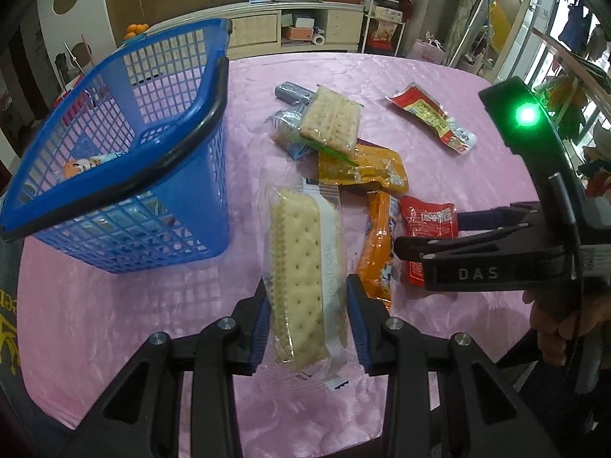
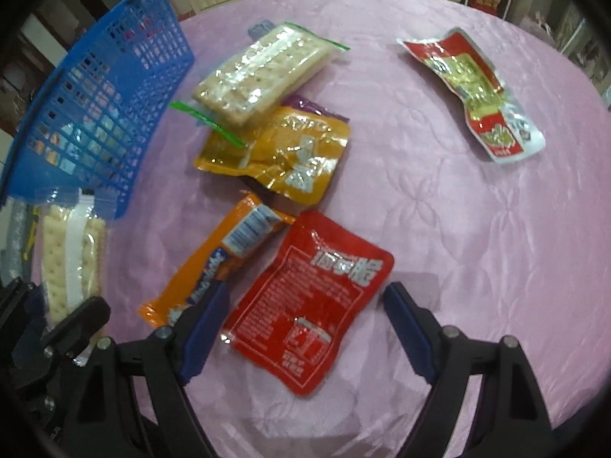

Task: Organize snacks
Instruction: 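Lift the cracker pack with the left gripper while the right gripper grasps the red wrapper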

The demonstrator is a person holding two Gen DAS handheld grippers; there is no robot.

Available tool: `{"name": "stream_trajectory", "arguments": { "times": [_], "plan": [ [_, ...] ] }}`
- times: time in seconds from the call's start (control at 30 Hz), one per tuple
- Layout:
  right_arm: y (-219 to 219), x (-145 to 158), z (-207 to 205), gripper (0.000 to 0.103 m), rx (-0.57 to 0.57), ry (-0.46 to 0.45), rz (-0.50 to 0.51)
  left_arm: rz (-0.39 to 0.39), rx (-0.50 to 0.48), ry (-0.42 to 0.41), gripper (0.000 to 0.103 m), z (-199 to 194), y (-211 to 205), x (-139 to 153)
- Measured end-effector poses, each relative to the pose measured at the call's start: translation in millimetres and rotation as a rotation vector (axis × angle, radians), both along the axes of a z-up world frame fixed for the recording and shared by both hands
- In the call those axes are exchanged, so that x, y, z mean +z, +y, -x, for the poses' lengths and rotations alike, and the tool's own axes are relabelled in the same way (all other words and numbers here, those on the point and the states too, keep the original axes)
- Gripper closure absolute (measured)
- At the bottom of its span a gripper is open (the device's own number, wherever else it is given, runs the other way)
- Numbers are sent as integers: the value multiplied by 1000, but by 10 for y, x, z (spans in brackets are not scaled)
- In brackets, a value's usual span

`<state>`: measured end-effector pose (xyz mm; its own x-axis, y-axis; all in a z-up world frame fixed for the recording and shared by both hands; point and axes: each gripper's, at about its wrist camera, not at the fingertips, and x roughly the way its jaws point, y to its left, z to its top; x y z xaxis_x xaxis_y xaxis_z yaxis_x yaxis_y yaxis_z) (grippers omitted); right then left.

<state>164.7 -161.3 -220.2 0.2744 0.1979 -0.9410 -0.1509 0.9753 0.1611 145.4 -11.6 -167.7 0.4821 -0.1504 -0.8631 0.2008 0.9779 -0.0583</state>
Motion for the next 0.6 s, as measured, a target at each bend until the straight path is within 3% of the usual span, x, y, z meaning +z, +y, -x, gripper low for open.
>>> {"name": "stream_trajectory", "arguments": {
  "times": [0.2, 0.3, 0.33, 0.43, 0.6],
  "plan": [
    [223, -75, -50, 17, 59, -45, 97, 10, -8, 6, 69, -9, 8, -55],
    [350, -86, 21, 35, 120, -96, 144, 15, -3, 8, 69, -12, 30, -68],
    [366, -73, 41, 52, 132, -106, 144, 16, -1, 8, 69, -12, 36, -69],
    [363, -50, 75, 71, 145, -127, 152, 14, 6, 7, 69, -11, 48, -70],
    [208, -16, 164, 73, 146, -120, 102, 9, 10, -2, 69, 25, 54, -29]
  ]
}}
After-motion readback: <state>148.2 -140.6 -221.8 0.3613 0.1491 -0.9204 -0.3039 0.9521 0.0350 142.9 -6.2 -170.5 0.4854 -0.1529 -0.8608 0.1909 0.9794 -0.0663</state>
